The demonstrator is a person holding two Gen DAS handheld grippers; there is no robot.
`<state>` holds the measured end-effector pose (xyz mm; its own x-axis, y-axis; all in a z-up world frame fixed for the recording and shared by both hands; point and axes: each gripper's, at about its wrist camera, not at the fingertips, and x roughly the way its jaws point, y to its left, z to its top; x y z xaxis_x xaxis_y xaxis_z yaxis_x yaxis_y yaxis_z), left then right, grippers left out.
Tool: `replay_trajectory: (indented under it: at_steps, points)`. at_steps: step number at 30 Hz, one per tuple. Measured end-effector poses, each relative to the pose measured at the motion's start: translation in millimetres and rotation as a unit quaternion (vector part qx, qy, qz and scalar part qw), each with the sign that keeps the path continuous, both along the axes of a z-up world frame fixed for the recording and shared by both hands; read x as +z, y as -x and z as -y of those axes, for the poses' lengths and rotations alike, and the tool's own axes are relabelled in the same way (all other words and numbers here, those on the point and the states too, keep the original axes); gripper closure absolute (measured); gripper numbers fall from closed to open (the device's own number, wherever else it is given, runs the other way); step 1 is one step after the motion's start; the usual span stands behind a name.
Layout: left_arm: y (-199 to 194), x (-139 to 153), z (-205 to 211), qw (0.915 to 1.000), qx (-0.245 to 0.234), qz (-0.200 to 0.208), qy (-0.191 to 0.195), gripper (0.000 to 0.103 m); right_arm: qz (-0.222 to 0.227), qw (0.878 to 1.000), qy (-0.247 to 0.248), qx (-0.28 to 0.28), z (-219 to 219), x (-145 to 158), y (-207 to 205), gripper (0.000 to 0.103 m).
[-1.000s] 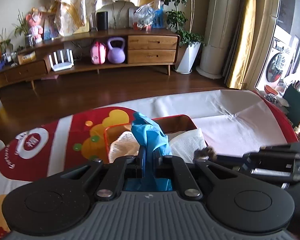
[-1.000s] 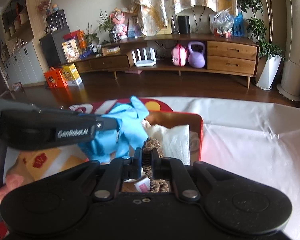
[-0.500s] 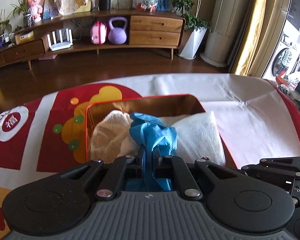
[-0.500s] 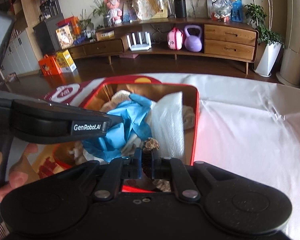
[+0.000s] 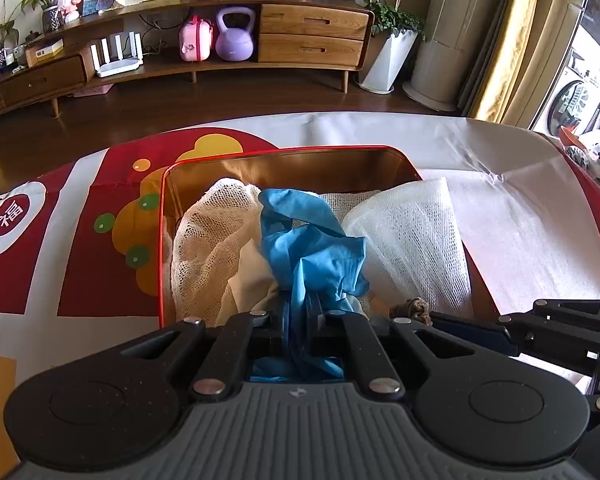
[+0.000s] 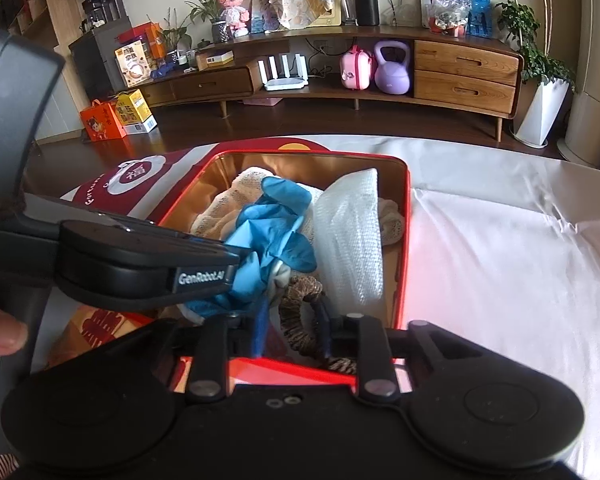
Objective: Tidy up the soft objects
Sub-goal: 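Open both tools to drop the glove and bead string into the tin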
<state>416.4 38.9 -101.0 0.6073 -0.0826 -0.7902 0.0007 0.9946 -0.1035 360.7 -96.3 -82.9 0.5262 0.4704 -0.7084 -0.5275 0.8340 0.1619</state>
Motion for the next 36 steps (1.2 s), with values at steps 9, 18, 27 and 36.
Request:
replay_trajectory:
  at_steps: [9,18,27,36]
  points:
    - [7.9,6.1,-0.7,1.0,0.002,-0.001,0.004,0.088,0.005,1.0,-0.007,0.0,2.2,11.1,8.1,0.066]
    - [25.2,24.0,-4.4,0.9995,0.009,0.026,0.015,0.033,0.017,1.0,-0.012,-0.002,10.5,25.6,25.1,0.053]
    - [56.3,55.0,-4.6,0.9985,0.012,0.052,0.008,0.033,0.034,0.999,-0.031,-0.007,27.5,54.9,55.8,0.036]
    - [101.8,89.3,-5.6,0.9972,0.009,0.074,0.002,0.033,0.047,0.998,-0.041,-0.017,40.5,85.2,92.7,0.018]
